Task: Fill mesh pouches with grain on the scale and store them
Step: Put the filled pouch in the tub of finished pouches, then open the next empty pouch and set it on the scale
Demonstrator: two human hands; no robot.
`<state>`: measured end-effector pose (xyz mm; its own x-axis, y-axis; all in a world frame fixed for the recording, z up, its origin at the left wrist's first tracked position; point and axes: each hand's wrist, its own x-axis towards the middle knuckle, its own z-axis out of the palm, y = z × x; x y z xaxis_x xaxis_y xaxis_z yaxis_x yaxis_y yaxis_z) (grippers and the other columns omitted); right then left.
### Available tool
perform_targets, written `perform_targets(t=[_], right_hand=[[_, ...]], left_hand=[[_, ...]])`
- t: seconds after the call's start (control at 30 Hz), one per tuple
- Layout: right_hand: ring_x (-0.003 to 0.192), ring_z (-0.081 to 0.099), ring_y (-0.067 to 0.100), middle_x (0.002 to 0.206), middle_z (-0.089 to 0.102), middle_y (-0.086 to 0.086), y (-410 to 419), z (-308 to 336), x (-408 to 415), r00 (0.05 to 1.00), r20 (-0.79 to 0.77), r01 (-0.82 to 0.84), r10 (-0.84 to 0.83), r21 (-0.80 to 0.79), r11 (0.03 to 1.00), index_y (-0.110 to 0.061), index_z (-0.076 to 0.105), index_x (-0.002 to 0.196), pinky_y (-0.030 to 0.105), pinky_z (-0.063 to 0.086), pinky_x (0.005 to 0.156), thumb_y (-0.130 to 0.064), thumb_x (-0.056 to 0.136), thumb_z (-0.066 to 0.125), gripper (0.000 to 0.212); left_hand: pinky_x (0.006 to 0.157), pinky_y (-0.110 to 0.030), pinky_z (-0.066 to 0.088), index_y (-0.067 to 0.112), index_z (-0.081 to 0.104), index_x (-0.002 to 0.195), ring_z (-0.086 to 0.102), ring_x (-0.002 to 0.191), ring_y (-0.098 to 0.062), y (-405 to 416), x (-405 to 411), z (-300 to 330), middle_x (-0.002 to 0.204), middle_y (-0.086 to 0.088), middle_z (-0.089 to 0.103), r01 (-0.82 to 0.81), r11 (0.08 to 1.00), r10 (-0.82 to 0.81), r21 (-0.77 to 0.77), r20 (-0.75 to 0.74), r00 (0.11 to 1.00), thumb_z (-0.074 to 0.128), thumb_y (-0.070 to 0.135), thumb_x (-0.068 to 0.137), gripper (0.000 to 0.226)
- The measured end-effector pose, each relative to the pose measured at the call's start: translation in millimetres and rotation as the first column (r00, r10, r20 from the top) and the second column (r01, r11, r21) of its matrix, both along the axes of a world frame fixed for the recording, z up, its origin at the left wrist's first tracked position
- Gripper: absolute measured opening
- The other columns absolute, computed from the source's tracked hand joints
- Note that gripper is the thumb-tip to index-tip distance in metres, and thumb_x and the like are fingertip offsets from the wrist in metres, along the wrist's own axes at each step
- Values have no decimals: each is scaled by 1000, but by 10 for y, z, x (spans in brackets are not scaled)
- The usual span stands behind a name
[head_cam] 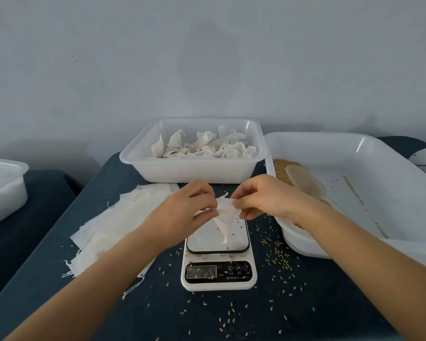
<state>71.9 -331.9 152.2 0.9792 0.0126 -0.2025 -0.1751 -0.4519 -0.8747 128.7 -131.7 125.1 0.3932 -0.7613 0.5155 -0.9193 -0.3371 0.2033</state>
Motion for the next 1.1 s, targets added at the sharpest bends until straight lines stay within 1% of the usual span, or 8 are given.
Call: perform_targets(t=[0.17,0.27,0.37,0.43,0.6,0.83,0.93,1.1], right_hand=[[73,70,5,83,73,-6,-247,105,4,994,80,92,-77,-192,977,-22,70,92,20,55,60,-34,88,63,15],[84,66,26,89,68,11,-753,157,136,948,120,295,-293,-670,681,-2,67,100,34,53,72,-29,93,53,31],[88,57,24,95,57,8,-1059,114,94,881,-225,-14,-417,-892,452,-8,55,121,29,48,72,-22,91,56,34],[86,55,22,96,55,5,-1177,29,42,822,-372,-148,-431,-870,470,-6,55,125,29,49,77,-26,90,61,41],[78,56,22,82,57,6,-1230,-115,6,788,-431,-179,-440,-844,506,-9,58,83,29,47,76,-20,91,60,14],[78,58,21,105,59,14,-1327,149,25,837,-201,188,-509,-768,612,2,49,125,25,44,58,-27,97,51,40],[68,53,19,81,49,9,-1372,300,-39,827,-170,265,-535,-722,639,-2,49,99,26,43,53,-23,94,56,23],[61,52,16,70,50,5,-1164,356,-103,864,-246,54,-440,-823,565,-13,42,64,27,46,63,-29,94,55,37]], left_hand=[[66,-29,48,8,67,81,54,70,-9,-54,-8,-10,81,1,63,-37,998,34,-50,-54,998,68,11,84,5],[68,-32,52,8,69,84,56,73,-9,-72,9,2,85,0,66,-44,998,40,-53,-71,997,67,10,85,3],[68,-31,52,9,69,85,54,72,-7,-101,27,2,84,2,66,-43,998,39,-54,-72,997,67,11,85,3],[68,-28,51,10,69,84,53,71,-5,-126,29,-8,84,4,66,-48,997,44,-60,-70,997,68,12,85,3],[67,-25,47,9,68,83,50,70,-4,-193,-7,-47,82,4,63,-19,997,12,-74,-92,996,66,11,86,4],[65,-25,48,10,67,83,51,69,-5,-122,7,-58,82,6,64,-50,993,41,-103,-89,995,68,11,84,2],[65,-29,51,10,68,84,54,68,-8,-101,37,-52,82,4,65,-64,993,54,-101,-98,994,68,11,84,1],[66,-31,52,10,68,85,56,70,-10,-112,27,-69,84,4,66,-68,993,57,-100,-104,993,68,12,85,2]])
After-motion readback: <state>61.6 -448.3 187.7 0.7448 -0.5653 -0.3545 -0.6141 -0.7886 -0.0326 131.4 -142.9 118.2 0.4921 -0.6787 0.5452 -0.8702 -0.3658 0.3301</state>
